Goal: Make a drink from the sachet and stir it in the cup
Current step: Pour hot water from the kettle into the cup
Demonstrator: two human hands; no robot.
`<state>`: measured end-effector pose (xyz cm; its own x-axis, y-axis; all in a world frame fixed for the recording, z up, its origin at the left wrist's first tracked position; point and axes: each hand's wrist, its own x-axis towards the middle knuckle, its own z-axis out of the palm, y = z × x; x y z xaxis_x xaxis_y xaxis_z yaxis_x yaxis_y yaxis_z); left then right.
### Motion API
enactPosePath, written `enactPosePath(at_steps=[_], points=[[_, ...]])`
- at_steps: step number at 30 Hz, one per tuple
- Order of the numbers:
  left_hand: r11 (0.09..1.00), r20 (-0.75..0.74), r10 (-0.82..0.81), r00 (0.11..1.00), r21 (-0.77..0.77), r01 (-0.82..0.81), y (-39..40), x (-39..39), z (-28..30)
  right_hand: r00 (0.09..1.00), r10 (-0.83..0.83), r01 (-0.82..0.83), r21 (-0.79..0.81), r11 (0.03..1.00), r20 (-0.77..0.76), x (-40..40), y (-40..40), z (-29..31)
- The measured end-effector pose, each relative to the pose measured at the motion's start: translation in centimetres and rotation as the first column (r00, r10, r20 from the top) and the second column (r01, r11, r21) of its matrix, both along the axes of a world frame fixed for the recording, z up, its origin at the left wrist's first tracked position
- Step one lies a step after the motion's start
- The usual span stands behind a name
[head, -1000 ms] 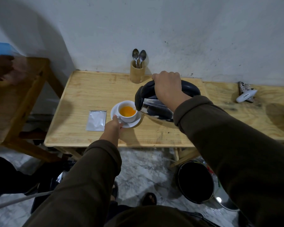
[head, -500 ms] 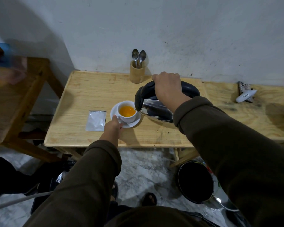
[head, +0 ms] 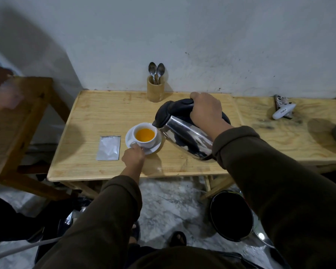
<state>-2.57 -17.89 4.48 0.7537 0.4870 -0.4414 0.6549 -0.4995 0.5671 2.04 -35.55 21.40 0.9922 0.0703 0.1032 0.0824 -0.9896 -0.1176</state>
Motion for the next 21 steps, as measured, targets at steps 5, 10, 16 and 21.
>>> enactPosePath(at_steps=[5, 10, 16, 21], points=[[0.964, 0.016, -0.207, 0.978, 0.175, 0.201, -0.7, -0.8, -0.3, 0.988, -0.155, 0.148, 0.220, 0.964, 0.018, -1.2, -3.4, -1.3], [0.929, 0.005, -0.286, 0.958, 0.246, 0.276, -1.4, -1.3, -0.8, 0.925, -0.377, 0.331, 0.409, 0.851, 0.036, -3.1, -7.3, -2.3], [0.925, 0.012, -0.279, 0.960, 0.270, 0.266, -1.5, -1.3, -1.7, 0.760, -0.650, 0.508, 0.624, 0.594, 0.000, -5.1, -11.4, -3.8], [0.929, 0.042, -0.271, 0.962, 0.272, 0.250, -1.6, -1.3, -2.1, 0.658, -0.745, 0.519, 0.782, 0.346, -0.107, -6.3, -13.6, -4.8]])
